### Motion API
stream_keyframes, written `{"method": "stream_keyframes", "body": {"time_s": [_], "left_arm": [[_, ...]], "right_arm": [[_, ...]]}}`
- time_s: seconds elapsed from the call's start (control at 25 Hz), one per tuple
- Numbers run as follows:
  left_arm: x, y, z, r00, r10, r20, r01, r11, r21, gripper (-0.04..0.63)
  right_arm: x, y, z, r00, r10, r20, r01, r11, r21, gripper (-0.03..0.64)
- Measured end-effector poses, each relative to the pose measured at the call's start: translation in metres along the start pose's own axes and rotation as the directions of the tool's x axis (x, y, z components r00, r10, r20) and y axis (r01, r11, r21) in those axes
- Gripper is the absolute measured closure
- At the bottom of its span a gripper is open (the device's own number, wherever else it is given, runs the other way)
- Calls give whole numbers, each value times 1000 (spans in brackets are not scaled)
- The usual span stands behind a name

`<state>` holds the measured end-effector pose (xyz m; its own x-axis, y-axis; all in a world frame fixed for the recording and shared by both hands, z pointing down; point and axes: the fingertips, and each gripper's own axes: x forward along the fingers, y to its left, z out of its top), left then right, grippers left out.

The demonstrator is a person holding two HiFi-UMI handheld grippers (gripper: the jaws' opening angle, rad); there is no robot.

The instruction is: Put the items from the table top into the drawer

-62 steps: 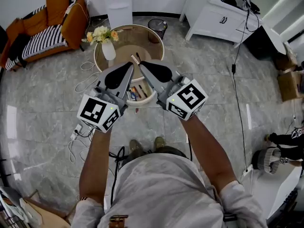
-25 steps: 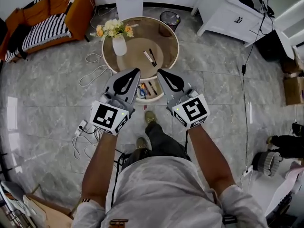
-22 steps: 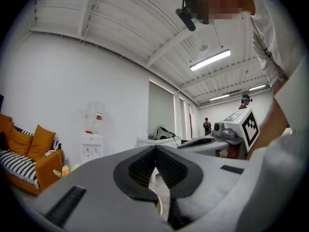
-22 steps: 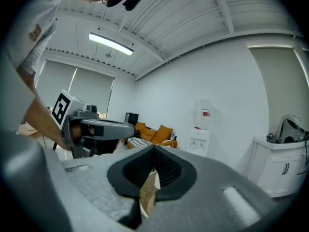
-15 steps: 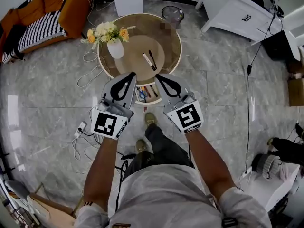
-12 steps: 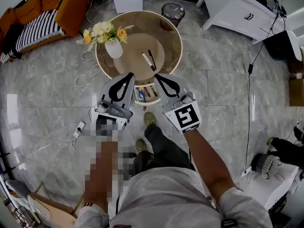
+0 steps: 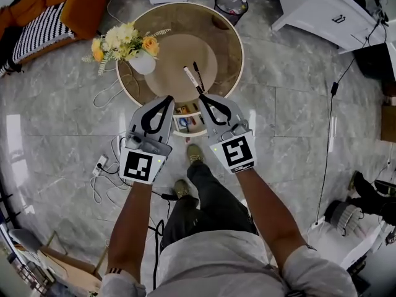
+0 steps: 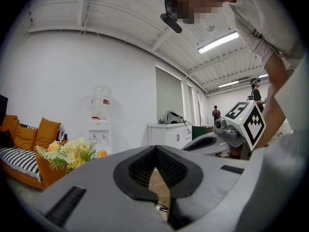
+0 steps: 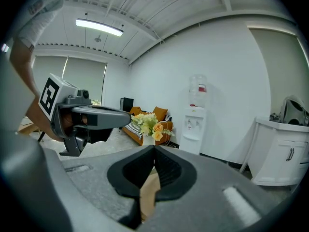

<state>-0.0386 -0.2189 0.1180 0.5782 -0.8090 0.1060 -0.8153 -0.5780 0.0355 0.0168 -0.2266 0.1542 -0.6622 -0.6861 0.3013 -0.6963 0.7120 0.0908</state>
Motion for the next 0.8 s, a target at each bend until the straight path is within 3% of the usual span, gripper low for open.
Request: {"method": "stream_keyframes", "body": {"time_s": [0.4, 0.8], "left_arm": [[42, 19, -62, 997, 11, -71, -12, 1000, -10, 597], [67, 35, -132, 991, 16, -130, -22, 999, -44, 597]], "right_arm": [[51, -22, -67, 994, 20, -104, -18, 1000, 15, 594], [99, -33, -145, 969, 35, -244, -24, 999, 47, 544]]}}
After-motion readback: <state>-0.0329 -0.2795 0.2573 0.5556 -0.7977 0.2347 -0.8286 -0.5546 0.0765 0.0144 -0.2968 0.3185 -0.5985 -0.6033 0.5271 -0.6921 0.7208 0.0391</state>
